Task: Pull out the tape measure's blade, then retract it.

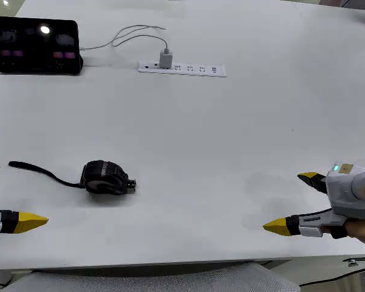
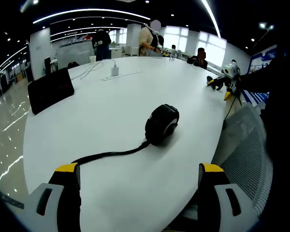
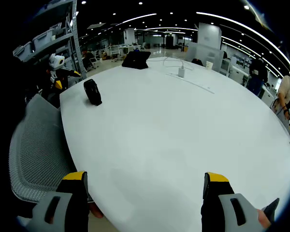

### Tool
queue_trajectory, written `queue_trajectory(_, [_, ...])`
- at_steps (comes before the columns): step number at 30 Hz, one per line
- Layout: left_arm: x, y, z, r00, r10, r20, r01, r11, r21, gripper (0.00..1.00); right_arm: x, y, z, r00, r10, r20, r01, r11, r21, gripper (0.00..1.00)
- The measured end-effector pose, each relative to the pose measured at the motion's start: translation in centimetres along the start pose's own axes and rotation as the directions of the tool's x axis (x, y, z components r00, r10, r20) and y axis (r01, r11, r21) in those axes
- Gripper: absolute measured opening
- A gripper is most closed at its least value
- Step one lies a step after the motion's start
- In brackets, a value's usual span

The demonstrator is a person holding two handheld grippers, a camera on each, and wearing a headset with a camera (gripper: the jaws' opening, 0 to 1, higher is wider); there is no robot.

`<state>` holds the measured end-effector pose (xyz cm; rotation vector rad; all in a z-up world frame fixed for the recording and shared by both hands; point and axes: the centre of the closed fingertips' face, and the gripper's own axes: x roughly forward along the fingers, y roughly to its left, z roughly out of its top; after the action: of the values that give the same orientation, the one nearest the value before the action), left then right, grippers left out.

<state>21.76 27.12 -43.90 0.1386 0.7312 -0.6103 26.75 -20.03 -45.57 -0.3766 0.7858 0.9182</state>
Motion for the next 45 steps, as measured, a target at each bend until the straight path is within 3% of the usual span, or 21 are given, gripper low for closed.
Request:
queue_trajectory(16, [0.0, 0.1, -0.4, 1.0, 0.007, 0.0, -0.007, 1.0, -0.01, 0.99, 0.4, -0.2, -0.6, 0.9999, 0.0, -0.012, 0.0, 1.0, -0.005, 0.99])
queue_trajectory(21, [0.0, 0.1, -0.4, 1.0, -0.002, 0.006, 0.002, 1.0, 0.002, 0.99, 0.8, 0.3, -0.7, 0.999, 0.034, -0.027, -0.035, 0.999, -0.03, 0.99])
queue_trajectory(31, [0.8, -0.3, 0.3, 0.9991, -0.043, 0.006, 0.043, 0.998, 0.035, 0.98, 2.0, 1.5, 1.4, 0.9941, 0.107, 0.02, -0.104, 0.988, -0.116, 0.99])
queue_trajectory(37, [1.4, -1.1, 0.5, 0.9964, -0.083, -0.019, 0.084, 0.995, 0.054, 0.97, 2.9, 1.4, 2.8, 0.9935, 0.111, 0.023, -0.107, 0.985, -0.136, 0.99])
queue_trajectory(42, [2.1, -2.0, 0.3, 0.9905, -0.123, -0.062, 0.129, 0.987, 0.099, 0.97, 3.8, 2.1, 4.1, 0.9911, 0.127, 0.038, -0.119, 0.978, -0.171, 0.99])
queue_trajectory(45, [2.4, -2.3, 0.4, 0.9859, -0.146, -0.082, 0.157, 0.975, 0.156, 0.95, 4.5, 2.4, 4.5, 0.99, 0.137, 0.033, -0.129, 0.976, -0.174, 0.99])
